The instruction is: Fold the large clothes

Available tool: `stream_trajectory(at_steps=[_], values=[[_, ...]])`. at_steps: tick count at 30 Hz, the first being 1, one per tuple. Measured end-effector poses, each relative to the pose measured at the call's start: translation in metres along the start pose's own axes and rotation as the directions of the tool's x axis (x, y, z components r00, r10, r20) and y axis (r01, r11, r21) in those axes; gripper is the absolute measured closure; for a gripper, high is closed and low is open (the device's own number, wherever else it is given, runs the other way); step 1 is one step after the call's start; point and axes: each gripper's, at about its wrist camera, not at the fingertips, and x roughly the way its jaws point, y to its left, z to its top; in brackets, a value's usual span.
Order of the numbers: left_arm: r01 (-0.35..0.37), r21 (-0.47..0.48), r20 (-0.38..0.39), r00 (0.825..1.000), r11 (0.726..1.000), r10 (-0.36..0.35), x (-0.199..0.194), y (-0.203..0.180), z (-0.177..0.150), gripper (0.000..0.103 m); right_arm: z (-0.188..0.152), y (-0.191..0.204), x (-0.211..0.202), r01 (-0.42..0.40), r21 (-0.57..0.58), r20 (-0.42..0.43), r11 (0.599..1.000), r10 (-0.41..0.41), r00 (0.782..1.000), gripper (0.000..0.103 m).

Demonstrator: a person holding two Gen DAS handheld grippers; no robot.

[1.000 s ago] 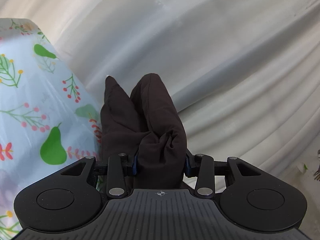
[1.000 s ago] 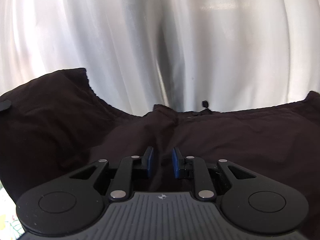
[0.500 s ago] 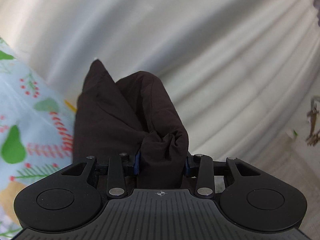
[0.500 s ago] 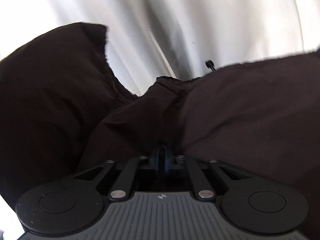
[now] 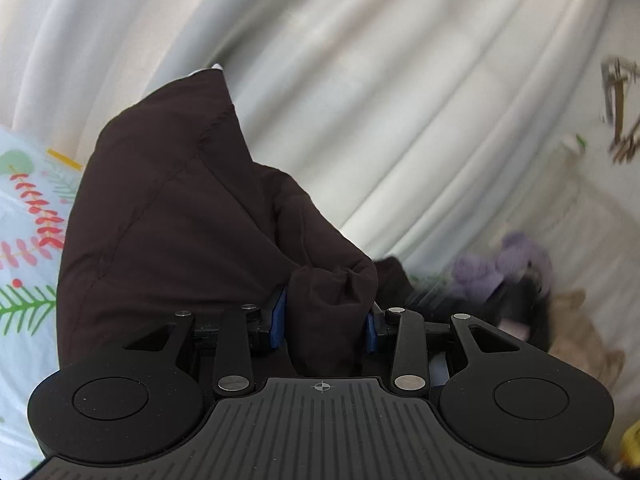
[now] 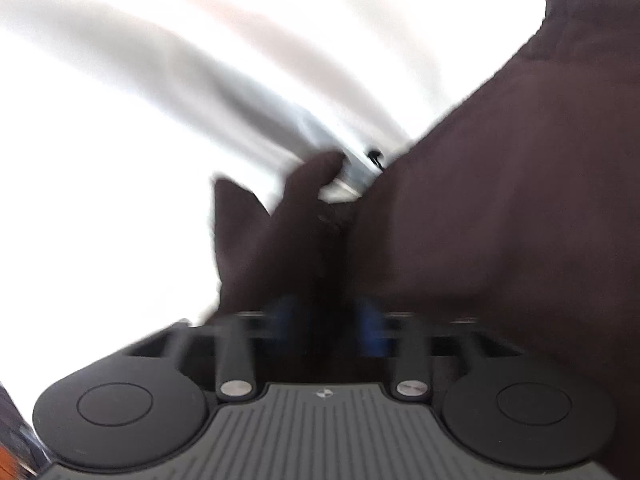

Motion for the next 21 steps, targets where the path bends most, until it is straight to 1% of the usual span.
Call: stream_trajectory(at_steps=[1,2,3,4,5,6,7,9,10,11,12,13,14,15,16,18,19,20,21], values=[[-0.006,0.014,0.005,1.0,1.0,0.006,0.0,0.0,-0.002,0.063,0.007,0.005,0.005,-0.025,0.0,-0.031,1.0,0.025,0.999,0.023],[-0.007,0.015,0.004,1.0,1.0,0.007,-0.001,0.0,-0.003,0.063,0.013,0.009,0.013,-0.062,0.009,-0.078,0.998,0.062,0.995,0.018],[-0.007,0.016,-0.002,1.0,1.0,0.007,-0.002,-0.001,-0.004,0.063,0.018,0.016,0.023,-0.074,0.012,-0.122,0.997,0.075,0.99,0.015],[-0.01,0.033,-0.005,1.0,0.999,0.011,-0.001,-0.003,-0.004,0.063,0.021,0.026,0.035,-0.07,-0.008,-0.159,0.997,0.068,0.985,0.015],[-0.016,0.053,-0.006,1.0,0.998,0.017,-0.002,-0.004,-0.006,0.063,0.023,0.036,0.047,-0.065,-0.042,-0.191,0.997,0.056,0.98,0.015],[-0.022,0.065,-0.01,1.0,0.998,0.023,0.0,-0.006,-0.006,0.063,0.024,0.047,0.06,-0.041,-0.08,-0.22,0.996,0.022,0.975,0.012],[-0.025,0.074,-0.013,1.0,0.997,0.026,0.0,-0.007,-0.007,0.063,0.026,0.055,0.072,-0.005,-0.119,-0.233,0.993,-0.023,0.972,0.009],[-0.037,0.092,-0.011,0.999,0.995,0.038,0.001,-0.007,-0.009,0.063,0.023,0.07,0.092,0.054,-0.205,-0.252,0.977,-0.106,0.962,0.01],[-0.038,0.091,-0.013,0.999,0.995,0.039,-0.001,-0.008,-0.009,0.063,0.019,0.077,0.096,0.089,-0.241,-0.244,0.967,-0.149,0.958,0.019],[-0.038,0.084,-0.013,0.999,0.996,0.039,0.0,-0.007,-0.008,0.063,0.015,0.083,0.1,0.129,-0.296,-0.228,0.946,-0.201,0.953,0.032],[-0.039,0.083,-0.011,0.999,0.996,0.04,-0.003,-0.006,-0.008,0.063,0.011,0.087,0.104,0.144,-0.339,-0.213,0.93,-0.225,0.951,0.053],[-0.044,0.092,-0.01,0.999,0.995,0.045,-0.004,-0.007,-0.008,0.062,0.008,0.09,0.102,0.144,-0.37,-0.194,0.918,-0.227,0.954,0.064],[-0.053,0.109,-0.013,0.998,0.993,0.055,-0.003,-0.009,-0.007,0.06,0.004,0.095,0.098,0.149,-0.42,-0.168,0.895,-0.239,0.956,0.069],[-0.06,0.13,-0.01,0.998,0.99,0.061,-0.007,-0.011,-0.005,0.056,0.0,0.101,0.095,0.161,-0.482,-0.137,0.862,-0.255,0.957,0.075],[-0.061,0.14,-0.008,0.998,0.988,0.063,-0.015,-0.016,-0.003,0.056,-0.005,0.106,0.091,0.175,-0.532,-0.108,0.829,-0.272,0.956,0.08],[-0.044,0.141,-0.023,0.999,0.989,0.048,-0.035,-0.019,0.003,0.048,-0.01,0.114,0.087,0.206,-0.602,-0.061,0.772,-0.302,0.951,0.083],[-0.025,0.132,-0.011,1.0,0.991,0.027,-0.051,-0.018,0.005,0.045,-0.013,0.116,0.086,0.216,-0.626,-0.043,0.749,-0.31,0.95,0.084],[-0.028,0.125,0.027,0.999,0.992,0.025,-0.066,-0.015,0.007,0.037,-0.016,0.118,0.085,0.224,-0.645,-0.033,0.731,-0.32,0.947,0.084],[-0.062,0.115,0.07,0.996,0.991,0.054,-0.082,-0.009,0.009,0.029,-0.017,0.119,0.085,0.224,-0.659,-0.025,0.718,-0.319,0.947,0.084]])
